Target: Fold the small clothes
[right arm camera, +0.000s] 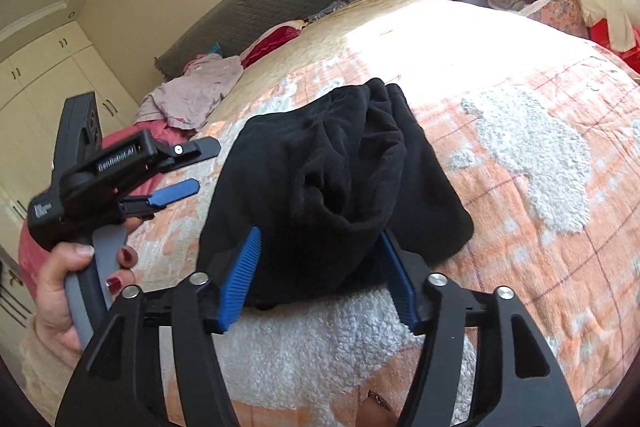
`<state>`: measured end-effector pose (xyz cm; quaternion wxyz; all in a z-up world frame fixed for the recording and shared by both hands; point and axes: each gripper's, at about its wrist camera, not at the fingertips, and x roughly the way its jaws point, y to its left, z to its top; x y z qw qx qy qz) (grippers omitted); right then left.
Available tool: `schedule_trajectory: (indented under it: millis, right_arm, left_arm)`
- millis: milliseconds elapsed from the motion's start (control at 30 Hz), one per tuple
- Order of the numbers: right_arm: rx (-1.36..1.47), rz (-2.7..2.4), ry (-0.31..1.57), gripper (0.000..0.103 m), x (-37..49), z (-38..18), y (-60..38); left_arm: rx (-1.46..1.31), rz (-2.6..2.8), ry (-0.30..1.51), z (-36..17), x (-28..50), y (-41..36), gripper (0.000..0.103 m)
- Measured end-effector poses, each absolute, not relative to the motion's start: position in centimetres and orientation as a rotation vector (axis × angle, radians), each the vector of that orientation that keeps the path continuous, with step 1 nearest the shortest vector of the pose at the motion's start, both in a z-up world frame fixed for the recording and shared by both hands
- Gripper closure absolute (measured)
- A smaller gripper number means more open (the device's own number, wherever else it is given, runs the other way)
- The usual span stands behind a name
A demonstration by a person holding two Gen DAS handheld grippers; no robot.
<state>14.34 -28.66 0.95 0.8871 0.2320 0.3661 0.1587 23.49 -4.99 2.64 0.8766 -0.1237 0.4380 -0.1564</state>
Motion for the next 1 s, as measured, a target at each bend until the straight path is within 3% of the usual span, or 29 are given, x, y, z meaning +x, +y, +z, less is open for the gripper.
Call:
schedule_trajectory:
  millis: [467, 633, 733, 800, 867, 1000]
  right_arm:
    - [0.612, 0.412, 0.922, 0.035, 22.8, 0.3, -30.7]
    - [0.530, 0.421, 0.982, 0.038, 25.4, 0.2, -29.9]
    - [0.496, 0.399, 0.988, 0.047, 26.3, 0.1, -29.5]
    - [0.471, 0.387, 0.979, 0.068, 26.5, 0.1, -29.4]
    - [0.444, 0.392, 0.962, 0.077, 26.8, 0.4, -29.0]
    - [0.329, 0.379, 0.899, 0.081, 26.3, 2.4, -27.5]
  left_arm:
    - [-0.188, -0.322, 0.957, 1.0, 22.5, -5.3, 0.025]
    - [-0.171, -0.321, 0.973, 0.3, 22.6, -5.7, 0.025]
    - [-0.162, -0.323, 0.979, 0.0, 22.7, -5.9, 0.025]
    - [-0.161, -0.323, 0.980, -0.2, 22.8, -6.0, 0.025]
    - [-0.160, -0.321, 0.979, -0.4, 22.8, -6.0, 0.025]
    - [-0.167, -0.317, 0.962, 0.1, 22.8, -5.8, 0.025]
